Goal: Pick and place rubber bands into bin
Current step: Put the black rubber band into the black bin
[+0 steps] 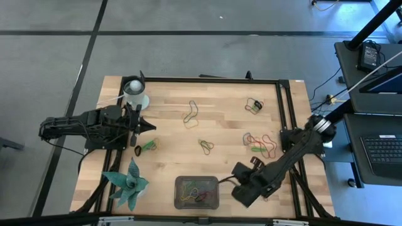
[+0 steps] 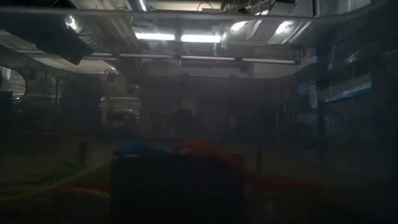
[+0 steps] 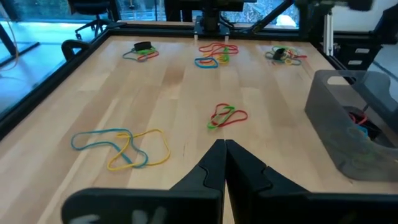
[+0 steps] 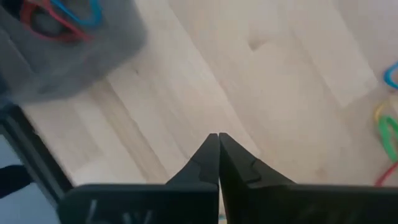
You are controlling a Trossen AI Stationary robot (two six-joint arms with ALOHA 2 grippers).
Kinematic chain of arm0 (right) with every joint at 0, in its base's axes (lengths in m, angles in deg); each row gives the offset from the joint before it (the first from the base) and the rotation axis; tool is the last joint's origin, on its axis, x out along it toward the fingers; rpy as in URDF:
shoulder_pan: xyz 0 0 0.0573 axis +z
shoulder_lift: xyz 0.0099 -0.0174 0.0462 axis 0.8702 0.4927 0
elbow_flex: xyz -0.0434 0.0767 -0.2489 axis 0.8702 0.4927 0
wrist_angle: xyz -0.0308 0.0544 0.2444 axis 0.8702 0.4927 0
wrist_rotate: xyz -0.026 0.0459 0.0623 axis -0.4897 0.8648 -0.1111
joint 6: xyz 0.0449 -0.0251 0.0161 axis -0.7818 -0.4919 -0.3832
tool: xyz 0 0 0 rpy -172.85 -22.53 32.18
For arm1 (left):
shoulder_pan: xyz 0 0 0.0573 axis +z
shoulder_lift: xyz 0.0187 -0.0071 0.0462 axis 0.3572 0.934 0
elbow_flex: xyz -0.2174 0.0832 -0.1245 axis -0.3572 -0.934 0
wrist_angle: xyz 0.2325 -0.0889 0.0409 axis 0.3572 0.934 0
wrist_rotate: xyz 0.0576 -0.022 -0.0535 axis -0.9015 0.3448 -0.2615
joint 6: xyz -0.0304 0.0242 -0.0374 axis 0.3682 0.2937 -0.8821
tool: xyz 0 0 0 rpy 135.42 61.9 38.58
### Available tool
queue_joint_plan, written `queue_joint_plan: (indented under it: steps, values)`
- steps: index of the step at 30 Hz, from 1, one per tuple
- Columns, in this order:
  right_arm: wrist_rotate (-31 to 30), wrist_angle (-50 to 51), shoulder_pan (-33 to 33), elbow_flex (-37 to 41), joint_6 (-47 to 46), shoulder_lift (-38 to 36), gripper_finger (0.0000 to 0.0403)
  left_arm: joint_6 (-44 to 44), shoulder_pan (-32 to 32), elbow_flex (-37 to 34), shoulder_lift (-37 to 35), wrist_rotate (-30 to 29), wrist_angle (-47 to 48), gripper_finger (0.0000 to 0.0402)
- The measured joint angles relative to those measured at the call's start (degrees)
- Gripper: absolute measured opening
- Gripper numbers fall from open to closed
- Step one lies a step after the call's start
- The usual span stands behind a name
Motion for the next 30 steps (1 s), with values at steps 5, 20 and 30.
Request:
queue_joint_plan:
  steps: [5,20,30]
  values:
    - [3.7,-0.7,1.6,10.8,-0.4,-9.7,0.0002,-2.2,0.0,0.0,0.0,0.0,0.0,0.0003]
    - [8.3,-8.5,6.3,28.3,-2.8,-21.7,0.0076,-4.6,0.0,0.0,0.0,-2.1,2.1,0.0003]
    - [12.1,-20.4,6.7,34.5,-1.2,-21.6,0.0103,-3.0,0.0,0.0,0.0,-3.2,2.1,0.0003]
